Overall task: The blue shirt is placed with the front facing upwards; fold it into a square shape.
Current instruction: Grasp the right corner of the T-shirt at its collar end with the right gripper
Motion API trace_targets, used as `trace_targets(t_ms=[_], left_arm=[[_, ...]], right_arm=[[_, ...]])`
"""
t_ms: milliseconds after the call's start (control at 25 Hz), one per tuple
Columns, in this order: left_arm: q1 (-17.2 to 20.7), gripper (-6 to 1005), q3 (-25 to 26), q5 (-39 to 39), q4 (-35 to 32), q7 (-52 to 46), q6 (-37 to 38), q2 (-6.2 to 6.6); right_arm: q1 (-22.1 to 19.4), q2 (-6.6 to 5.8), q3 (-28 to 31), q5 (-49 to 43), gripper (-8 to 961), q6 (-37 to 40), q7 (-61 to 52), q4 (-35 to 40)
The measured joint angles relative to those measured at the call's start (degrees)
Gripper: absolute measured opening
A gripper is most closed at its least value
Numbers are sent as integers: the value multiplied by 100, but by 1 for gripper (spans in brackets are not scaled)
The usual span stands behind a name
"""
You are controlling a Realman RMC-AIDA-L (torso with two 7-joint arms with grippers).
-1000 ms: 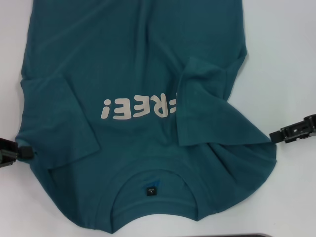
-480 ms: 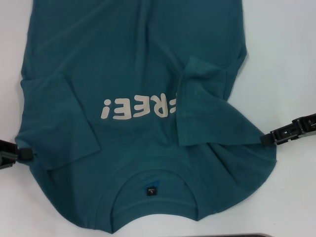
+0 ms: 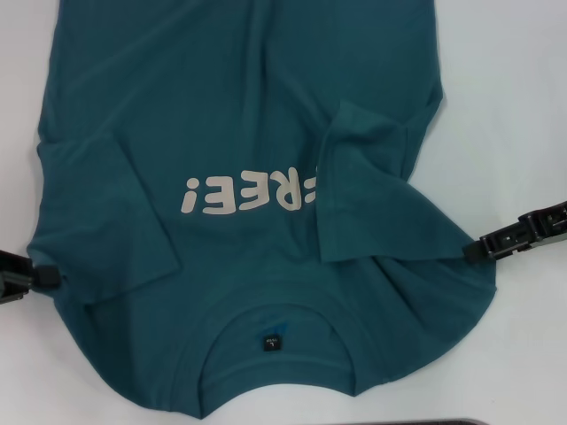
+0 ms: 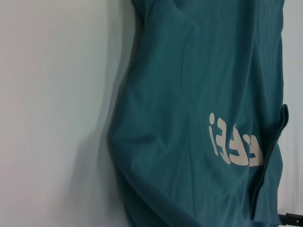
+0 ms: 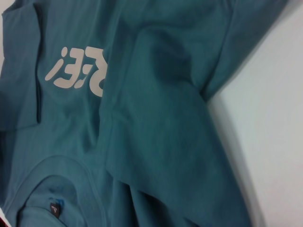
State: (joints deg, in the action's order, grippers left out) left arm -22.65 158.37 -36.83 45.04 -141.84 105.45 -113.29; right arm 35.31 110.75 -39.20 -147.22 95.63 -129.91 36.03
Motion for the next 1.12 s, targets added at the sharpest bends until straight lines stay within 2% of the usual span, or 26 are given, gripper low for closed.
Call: trace_targets(t_ms=[480,1120], left_arm=[[-30,7,0,0,-4,-7,-7,7],[-48,7,9,-18,-13,-28,-16,9]], right_arm=[[115,69,-88,-176,745,-13,-31,-32],[168,78,-104,-98,744,173,16,-44]])
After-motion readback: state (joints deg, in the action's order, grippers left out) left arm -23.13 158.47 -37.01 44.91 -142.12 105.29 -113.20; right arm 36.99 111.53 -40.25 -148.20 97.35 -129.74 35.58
